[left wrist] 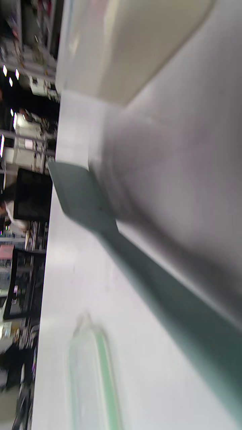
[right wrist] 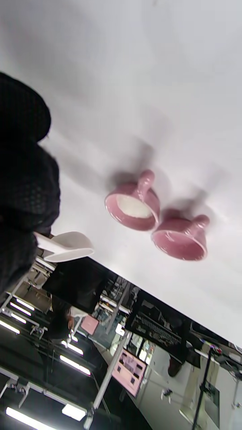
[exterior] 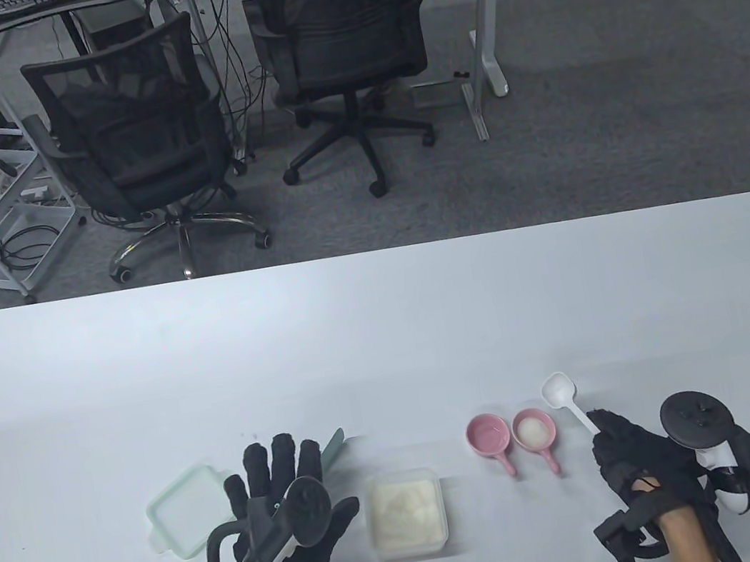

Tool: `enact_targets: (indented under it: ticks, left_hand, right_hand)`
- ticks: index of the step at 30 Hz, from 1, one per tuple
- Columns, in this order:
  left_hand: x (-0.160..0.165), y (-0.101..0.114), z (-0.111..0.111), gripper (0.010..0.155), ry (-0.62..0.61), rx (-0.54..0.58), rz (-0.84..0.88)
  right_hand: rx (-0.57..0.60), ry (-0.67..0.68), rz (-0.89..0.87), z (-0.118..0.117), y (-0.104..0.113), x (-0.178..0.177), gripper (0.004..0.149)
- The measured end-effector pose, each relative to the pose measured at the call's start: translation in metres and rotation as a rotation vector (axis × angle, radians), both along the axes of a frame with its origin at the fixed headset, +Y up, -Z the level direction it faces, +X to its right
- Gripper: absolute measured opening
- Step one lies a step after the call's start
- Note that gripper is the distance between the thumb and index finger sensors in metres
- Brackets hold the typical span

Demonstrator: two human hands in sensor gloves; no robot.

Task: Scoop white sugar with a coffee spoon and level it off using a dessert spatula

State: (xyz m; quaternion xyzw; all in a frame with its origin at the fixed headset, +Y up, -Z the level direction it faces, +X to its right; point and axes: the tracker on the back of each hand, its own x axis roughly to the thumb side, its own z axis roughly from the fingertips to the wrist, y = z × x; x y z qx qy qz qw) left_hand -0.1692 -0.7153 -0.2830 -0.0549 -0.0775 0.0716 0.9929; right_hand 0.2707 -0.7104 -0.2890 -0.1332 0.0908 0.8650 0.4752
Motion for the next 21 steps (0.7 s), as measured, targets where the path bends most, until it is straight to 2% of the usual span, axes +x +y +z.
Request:
enact_targets:
  ticks: [3,6,8,11,16,21]
  left_hand:
    - [0.009,-0.005,0.001,0.098,-0.085,-0.008,0.121]
    - [0.019,-0.009,0.001,0.099,-0.171,-0.037,0.163]
    - [0.026,-0.013,0.001,0.101,-0.200,-0.067,0.156]
    - [0.035,-0.021,-0.001,0.103,-0.224,-0.119,0.078]
    - [0.040,-0.030,-0.003,0.102,-0.241,-0.163,0.004]
    - [0.042,-0.030,-0.005,0.099,-0.229,-0.180,-0.012]
  right_hand:
    - [0.088,0.067,0.031,0.002,0.011,-0.017,0.052]
    - [0.174,0.139,0.088,0.006,0.021,-0.036,0.050]
    - [0.225,0.202,0.123,0.010,0.027,-0.050,0.049]
    - [0.278,0.374,0.203,0.016,0.034,-0.075,0.048]
    - [0.299,0.575,0.435,0.028,0.031,-0.120,0.045]
    - [0.343,0.611,0.714,0.037,0.016,-0.155,0.045]
